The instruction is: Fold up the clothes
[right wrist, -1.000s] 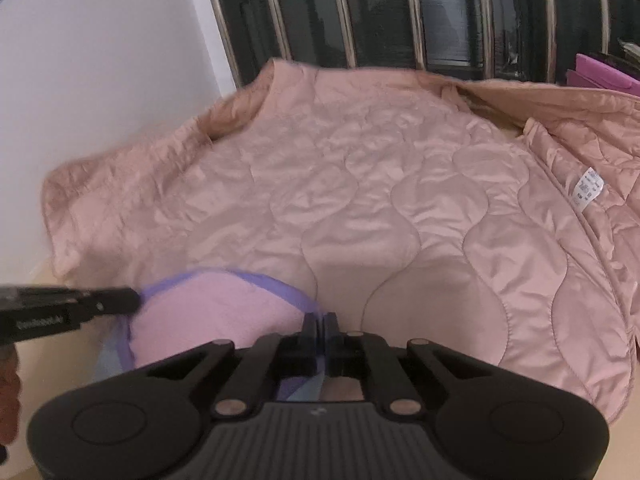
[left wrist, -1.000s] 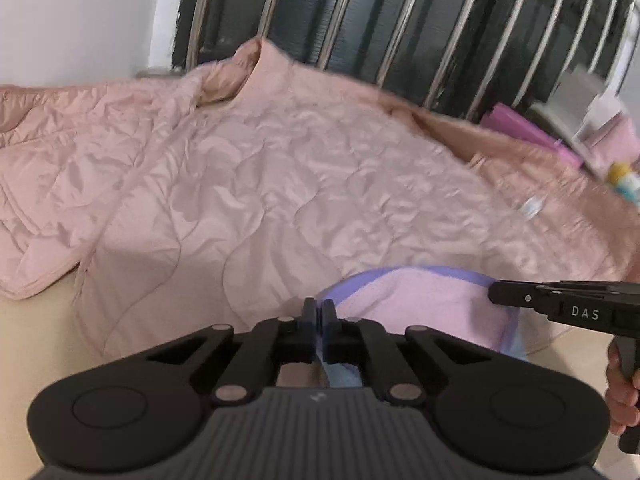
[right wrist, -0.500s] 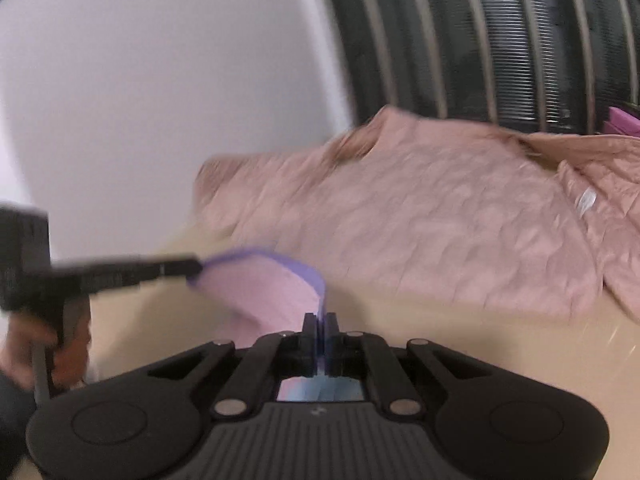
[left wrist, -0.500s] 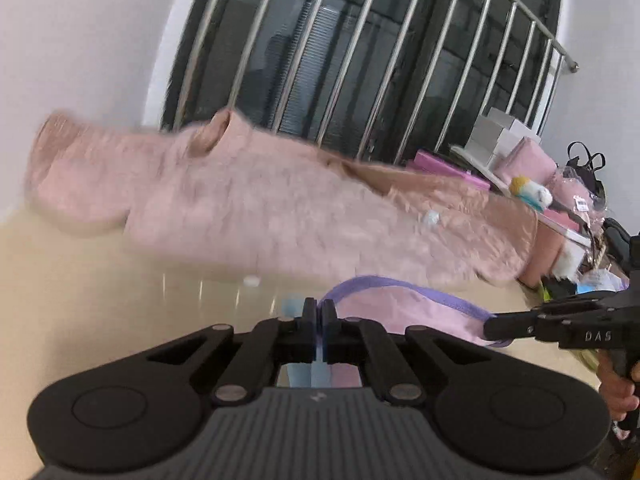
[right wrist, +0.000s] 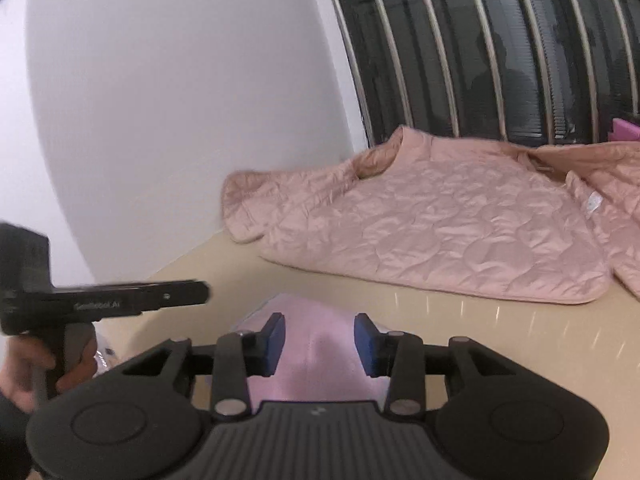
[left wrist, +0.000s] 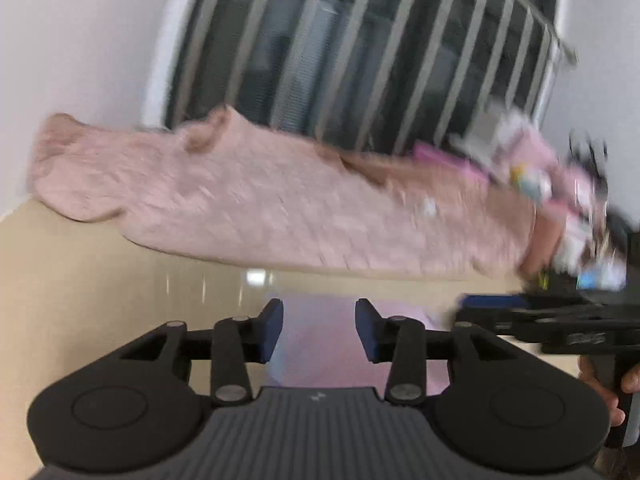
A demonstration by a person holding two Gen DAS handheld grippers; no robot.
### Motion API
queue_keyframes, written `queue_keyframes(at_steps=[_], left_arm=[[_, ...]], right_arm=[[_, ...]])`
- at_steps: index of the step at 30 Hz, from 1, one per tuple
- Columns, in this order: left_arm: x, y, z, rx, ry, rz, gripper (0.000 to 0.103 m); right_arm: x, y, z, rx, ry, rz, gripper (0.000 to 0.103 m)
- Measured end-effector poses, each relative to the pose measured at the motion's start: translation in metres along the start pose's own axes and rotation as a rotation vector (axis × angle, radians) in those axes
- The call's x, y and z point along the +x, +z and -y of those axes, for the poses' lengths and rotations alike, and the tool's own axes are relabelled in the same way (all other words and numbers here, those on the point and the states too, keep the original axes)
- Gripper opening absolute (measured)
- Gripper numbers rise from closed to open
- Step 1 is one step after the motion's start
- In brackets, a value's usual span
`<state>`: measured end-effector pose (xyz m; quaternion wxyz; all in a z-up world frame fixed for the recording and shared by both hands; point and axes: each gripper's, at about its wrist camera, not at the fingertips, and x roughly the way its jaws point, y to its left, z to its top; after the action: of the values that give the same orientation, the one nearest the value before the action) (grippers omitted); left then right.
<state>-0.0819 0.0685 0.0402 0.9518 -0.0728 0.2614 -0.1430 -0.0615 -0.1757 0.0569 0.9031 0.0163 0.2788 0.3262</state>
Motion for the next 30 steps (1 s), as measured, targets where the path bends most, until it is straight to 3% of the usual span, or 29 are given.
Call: queue_keyframes(at_steps=[3,8,13,15,18,19,21,24,30], left_arm=[[0.014,-0.017,0.014,0.092,0.027,-0.071,0.040],[0.003,-0.032,0.003,0.001,-0.031,-0.126,0.041],[-0.010,-0.039,0.014,0.048,0.029,-0.095,0.041],[-0.018,-0.041,0.020,0.078,0.075,-0.063,0.043],[-0.030,-0.038,0.033,0.145,0.102,-0.017,0.065],[-0.031,-0.037,0.034,0.144,0.092,-0.016,0.074],[-0.028,-0.037,0.033,0.125,0.091,-0.044,0.076],[-0.022,-0.041,0.034,0.111,0.109,-0.061,0.075],[-0.036,-0.038,0.051,0.194,0.122,0.045,0.075]], right_arm=[[0.024,-0.016,-0.018,-0.075,-0.054,-0.083,0.035],[0.017,-0.034,-0.027,-0.100,-0.086,-0.083,0.044],[0.009,-0.042,-0.024,-0.023,0.009,-0.077,0.047],[0.008,-0.051,-0.035,-0.120,-0.023,-0.073,0.047],[0.000,-0.046,-0.045,-0.196,-0.048,-0.075,0.048],[-0.005,-0.041,-0.042,-0.180,-0.029,-0.046,0.051],[-0.008,-0.030,-0.025,-0.119,-0.027,-0.007,0.067],[0.006,-0.016,0.002,-0.018,-0.156,-0.005,0.067],[0.032,-0.003,0.029,0.155,-0.163,0.018,0.066]])
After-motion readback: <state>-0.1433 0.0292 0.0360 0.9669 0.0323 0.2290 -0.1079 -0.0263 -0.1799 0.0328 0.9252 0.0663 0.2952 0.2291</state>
